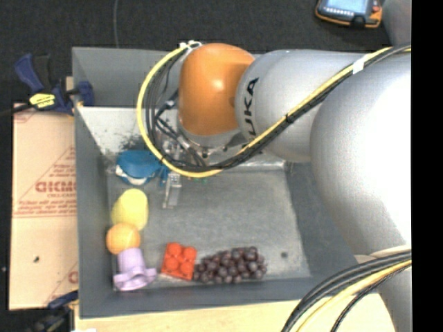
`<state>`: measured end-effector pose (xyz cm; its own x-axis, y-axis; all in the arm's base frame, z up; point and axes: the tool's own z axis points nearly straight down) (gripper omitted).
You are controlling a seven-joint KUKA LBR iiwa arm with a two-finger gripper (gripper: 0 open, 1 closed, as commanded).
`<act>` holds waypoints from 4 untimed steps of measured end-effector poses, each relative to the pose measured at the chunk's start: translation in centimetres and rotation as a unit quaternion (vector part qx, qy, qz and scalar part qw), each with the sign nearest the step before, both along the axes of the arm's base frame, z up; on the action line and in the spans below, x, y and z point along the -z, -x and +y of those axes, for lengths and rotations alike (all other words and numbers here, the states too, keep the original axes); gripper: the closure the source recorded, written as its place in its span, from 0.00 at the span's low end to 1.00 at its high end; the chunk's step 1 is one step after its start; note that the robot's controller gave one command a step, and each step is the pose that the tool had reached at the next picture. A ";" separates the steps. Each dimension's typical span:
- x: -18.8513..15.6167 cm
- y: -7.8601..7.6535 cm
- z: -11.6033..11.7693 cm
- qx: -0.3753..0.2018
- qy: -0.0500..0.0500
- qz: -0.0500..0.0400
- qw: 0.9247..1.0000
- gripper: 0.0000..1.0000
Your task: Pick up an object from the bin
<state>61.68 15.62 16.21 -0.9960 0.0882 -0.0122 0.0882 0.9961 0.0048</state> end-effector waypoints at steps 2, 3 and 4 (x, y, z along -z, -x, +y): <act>3.3 -3.6 1.3 0.029 -0.001 -0.007 1.000 0.00; -3.5 -2.6 3.3 0.041 -0.003 -0.005 0.999 0.00; 6.9 -4.0 0.6 0.052 -0.002 -0.007 0.999 0.00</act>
Offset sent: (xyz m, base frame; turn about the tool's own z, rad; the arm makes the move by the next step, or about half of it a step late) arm 0.0343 0.0136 -0.0349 0.0577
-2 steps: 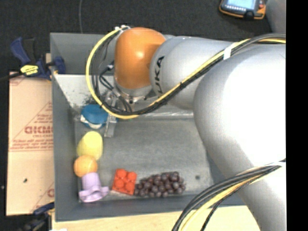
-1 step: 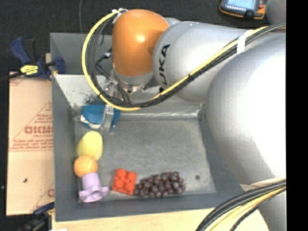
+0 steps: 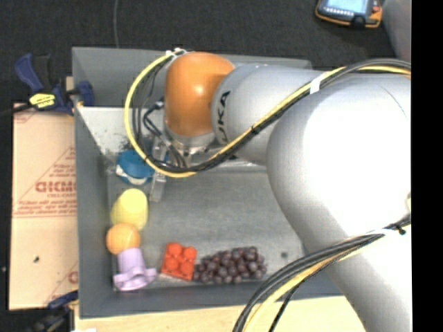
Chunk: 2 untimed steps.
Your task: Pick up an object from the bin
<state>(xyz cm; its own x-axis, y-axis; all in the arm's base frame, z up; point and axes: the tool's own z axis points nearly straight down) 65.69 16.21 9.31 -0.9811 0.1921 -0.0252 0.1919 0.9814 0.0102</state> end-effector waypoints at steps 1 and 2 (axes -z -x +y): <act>1.5 0.2 0.3 0.012 0.000 0.004 1.000 0.00; 1.3 0.1 0.4 0.010 -0.001 0.004 1.000 0.00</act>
Offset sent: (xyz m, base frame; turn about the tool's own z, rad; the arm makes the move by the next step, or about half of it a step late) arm -0.0238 0.0410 -0.0231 -0.0244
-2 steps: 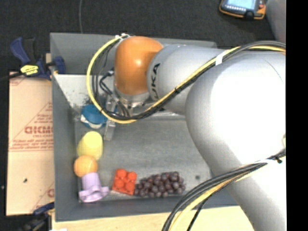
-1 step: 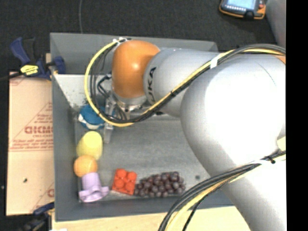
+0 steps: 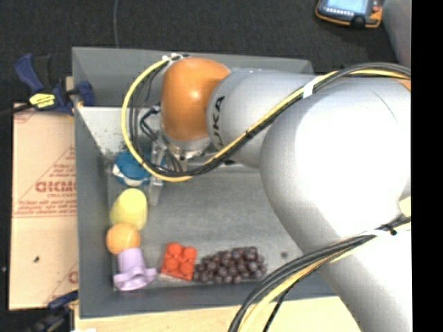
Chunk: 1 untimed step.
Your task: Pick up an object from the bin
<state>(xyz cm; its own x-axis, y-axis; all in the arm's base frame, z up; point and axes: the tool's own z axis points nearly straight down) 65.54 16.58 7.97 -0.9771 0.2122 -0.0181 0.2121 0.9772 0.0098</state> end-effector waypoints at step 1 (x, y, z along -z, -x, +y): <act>-9.8 0.1 0.4 0.013 -0.001 0.000 1.000 0.00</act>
Offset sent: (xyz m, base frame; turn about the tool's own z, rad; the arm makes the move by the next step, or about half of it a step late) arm -0.0059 -0.0110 0.0175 -0.0021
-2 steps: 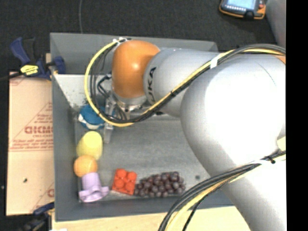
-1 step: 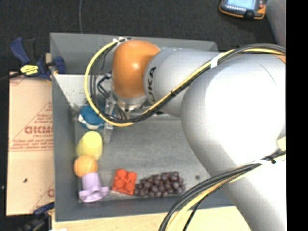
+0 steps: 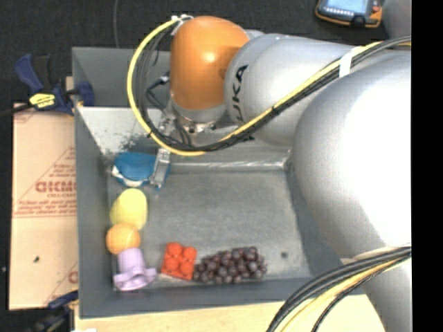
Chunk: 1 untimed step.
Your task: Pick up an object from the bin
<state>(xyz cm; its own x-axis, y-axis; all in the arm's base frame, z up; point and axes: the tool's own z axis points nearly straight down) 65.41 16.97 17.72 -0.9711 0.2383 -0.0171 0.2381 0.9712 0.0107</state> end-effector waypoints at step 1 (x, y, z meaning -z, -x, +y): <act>7.0 0.2 -1.4 -0.012 0.001 -0.004 1.000 0.00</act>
Offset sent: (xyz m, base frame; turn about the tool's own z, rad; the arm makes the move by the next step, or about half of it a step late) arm -0.0093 0.0268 -0.0755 0.0559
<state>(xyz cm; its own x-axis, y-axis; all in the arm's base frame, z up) 65.23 15.62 10.72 -0.9763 0.2150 -0.0251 0.2147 0.9766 0.0107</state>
